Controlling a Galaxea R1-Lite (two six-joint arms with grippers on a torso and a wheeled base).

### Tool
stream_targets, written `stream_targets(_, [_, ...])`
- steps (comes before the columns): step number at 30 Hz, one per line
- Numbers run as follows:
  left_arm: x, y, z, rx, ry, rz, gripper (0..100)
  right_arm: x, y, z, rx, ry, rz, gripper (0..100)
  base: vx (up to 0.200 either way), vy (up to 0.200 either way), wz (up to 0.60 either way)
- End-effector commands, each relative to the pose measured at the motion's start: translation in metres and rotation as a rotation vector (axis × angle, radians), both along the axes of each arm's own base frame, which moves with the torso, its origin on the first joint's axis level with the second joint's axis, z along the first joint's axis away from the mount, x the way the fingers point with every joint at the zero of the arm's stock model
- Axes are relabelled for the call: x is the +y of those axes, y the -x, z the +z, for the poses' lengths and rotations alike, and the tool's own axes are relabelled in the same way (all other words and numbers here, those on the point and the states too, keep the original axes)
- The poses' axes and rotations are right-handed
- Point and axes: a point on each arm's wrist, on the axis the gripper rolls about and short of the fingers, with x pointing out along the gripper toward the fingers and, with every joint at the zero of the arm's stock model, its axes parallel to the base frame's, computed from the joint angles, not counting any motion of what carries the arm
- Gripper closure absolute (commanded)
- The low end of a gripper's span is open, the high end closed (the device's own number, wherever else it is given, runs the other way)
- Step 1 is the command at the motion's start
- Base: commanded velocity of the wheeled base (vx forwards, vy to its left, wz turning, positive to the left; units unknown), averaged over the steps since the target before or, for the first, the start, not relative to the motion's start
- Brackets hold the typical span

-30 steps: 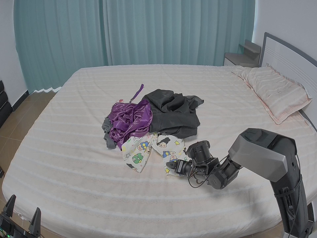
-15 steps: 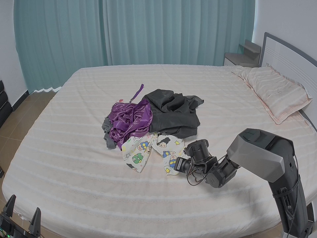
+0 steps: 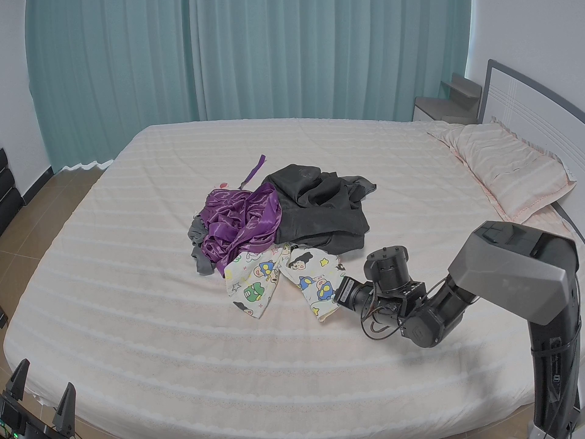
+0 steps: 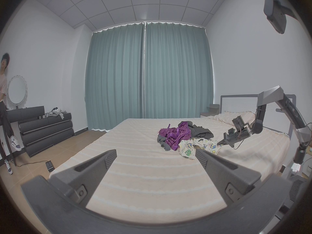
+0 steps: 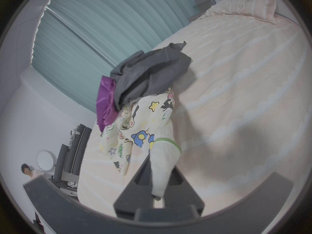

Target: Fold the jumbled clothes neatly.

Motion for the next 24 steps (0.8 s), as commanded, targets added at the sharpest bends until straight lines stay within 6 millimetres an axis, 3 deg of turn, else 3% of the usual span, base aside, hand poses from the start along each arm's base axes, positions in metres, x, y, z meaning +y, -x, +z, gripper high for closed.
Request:
stream_targets(1, [0.000,0.000,-0.005,0.000,0.000,0.001,0,-0.016,0.036,0.053,-0.099,-0.074,0.018,100,0.000,0.000,0.00])
stream_targets(3, [0.000,0.000,-0.005,0.000,0.000,0.001,0,-0.016,0.036,0.053,-0.099,-0.074,0.018,100,0.000,0.000,0.00])
stream_targets(4, [0.000,0.000,-0.005,0.000,0.000,0.001,0,-0.020,0.055,0.071,-0.134,-0.096,0.041,100,0.000,0.000,0.00])
stream_targets(10, [0.000,0.000,-0.005,0.000,0.000,0.001,0,-0.021,0.088,0.102,-0.193,-0.118,0.103,100,0.000,0.000,0.00])
stream_targets(24, [0.000,0.000,-0.005,0.000,0.000,-0.001,0,-0.031,0.142,0.159,-0.341,-0.181,0.202,100,0.000,0.000,0.00])
